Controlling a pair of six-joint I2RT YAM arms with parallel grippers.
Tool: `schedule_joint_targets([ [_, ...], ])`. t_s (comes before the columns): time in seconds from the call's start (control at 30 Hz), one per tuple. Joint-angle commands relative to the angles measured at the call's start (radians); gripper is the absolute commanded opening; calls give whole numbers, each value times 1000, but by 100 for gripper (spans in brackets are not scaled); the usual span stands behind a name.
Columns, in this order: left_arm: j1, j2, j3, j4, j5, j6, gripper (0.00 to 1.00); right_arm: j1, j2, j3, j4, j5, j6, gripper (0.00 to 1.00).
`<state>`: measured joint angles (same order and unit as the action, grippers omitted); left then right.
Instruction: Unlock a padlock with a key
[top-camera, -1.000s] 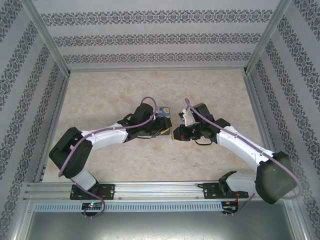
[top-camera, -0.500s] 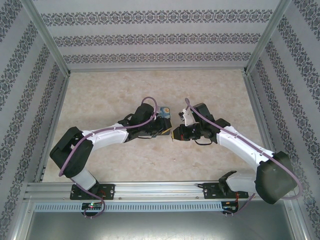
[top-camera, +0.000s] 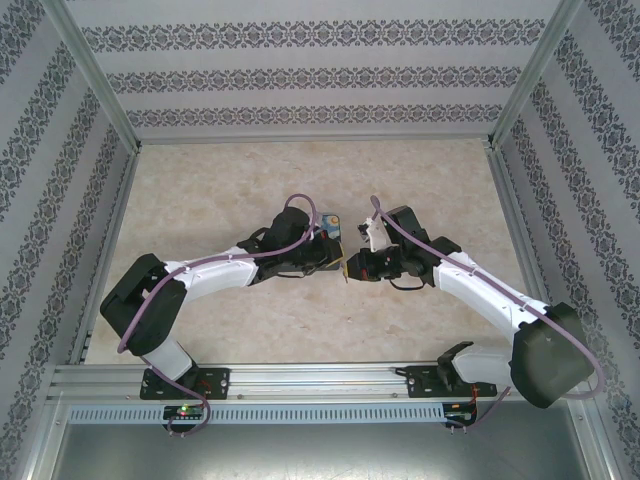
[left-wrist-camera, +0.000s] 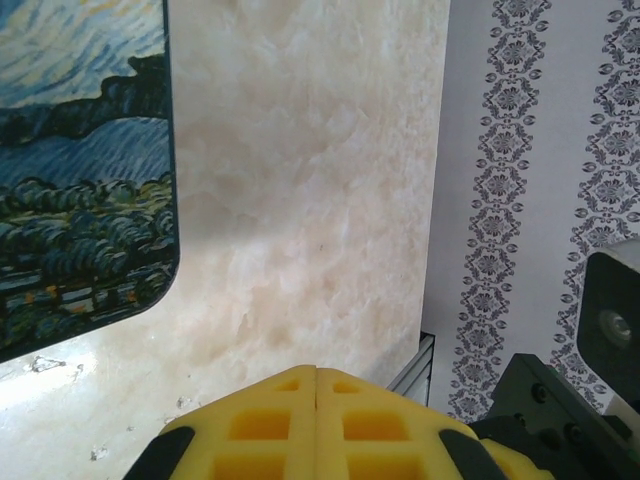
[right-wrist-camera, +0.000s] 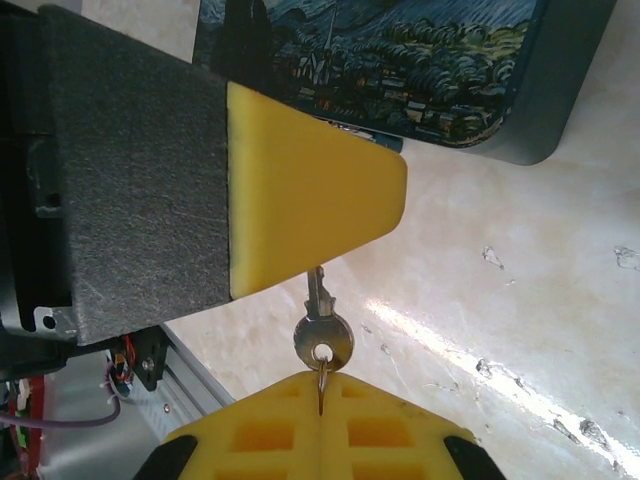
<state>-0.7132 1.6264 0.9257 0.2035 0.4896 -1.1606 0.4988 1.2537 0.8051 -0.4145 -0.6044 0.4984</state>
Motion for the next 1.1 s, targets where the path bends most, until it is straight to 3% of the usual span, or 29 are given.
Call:
schedule_joint_targets([
  [0.0,-17,10,26,24,-8,9,0,-17,-9,6,17,-5,11,0],
  [0.17,-5,-23,36,-16,-58,82,0,-110,-83,-24,31,-33,44,37],
  [0.27,18,-52,39,-21,-79,141,0,-193,-135,-49,62,-82,78,48],
  [0.57,82,-98,39,105,-59,267,0,-246,-143,-64,260,-183,181,55],
  [1.07,102,-96,12,278,-37,191,0,-156,-5,32,414,-183,223,56],
])
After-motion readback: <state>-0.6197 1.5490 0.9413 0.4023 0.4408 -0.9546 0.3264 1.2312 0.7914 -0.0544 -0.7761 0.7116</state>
